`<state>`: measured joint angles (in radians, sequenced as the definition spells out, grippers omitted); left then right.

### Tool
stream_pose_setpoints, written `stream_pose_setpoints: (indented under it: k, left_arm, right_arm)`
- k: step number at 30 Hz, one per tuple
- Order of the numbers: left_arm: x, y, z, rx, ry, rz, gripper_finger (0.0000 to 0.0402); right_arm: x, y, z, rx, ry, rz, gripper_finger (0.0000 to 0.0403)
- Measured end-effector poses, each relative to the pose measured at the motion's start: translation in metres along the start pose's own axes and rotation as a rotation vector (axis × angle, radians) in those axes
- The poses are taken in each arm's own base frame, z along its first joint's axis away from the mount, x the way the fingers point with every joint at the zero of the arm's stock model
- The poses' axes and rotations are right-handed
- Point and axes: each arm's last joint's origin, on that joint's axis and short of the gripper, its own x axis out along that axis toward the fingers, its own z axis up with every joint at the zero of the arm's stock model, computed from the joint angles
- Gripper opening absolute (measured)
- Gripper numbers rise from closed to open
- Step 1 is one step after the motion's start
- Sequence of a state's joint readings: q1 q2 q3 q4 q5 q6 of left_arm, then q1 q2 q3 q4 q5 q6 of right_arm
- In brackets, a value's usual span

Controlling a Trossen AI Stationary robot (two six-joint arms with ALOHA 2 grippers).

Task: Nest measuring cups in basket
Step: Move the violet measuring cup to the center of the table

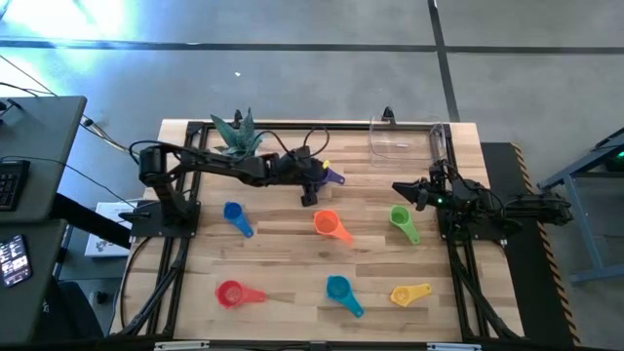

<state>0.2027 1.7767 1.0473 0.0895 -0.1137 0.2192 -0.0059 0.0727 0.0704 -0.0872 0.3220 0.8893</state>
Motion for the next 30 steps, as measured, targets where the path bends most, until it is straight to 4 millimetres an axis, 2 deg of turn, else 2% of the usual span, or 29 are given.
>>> stream_pose_setpoints:
  k: [20, 24, 30]
  left_arm:
    - [0.022, -0.007, -0.028, 0.016, 0.172, -0.001, 0.0186]
    - [0.022, -0.007, -0.027, 0.015, 0.164, 0.001, 0.0185]
    - [0.022, -0.004, -0.03, 0.01, 0.185, 0.006, 0.0153]
  right_arm:
    - [0.0, -0.003, -0.003, -0.014, 0.03, -0.03, 0.0096]
    - [0.0, -0.003, -0.003, -0.014, 0.037, -0.026, 0.0096]
    - [0.0, -0.003, -0.003, -0.015, 0.042, -0.027, 0.0096]
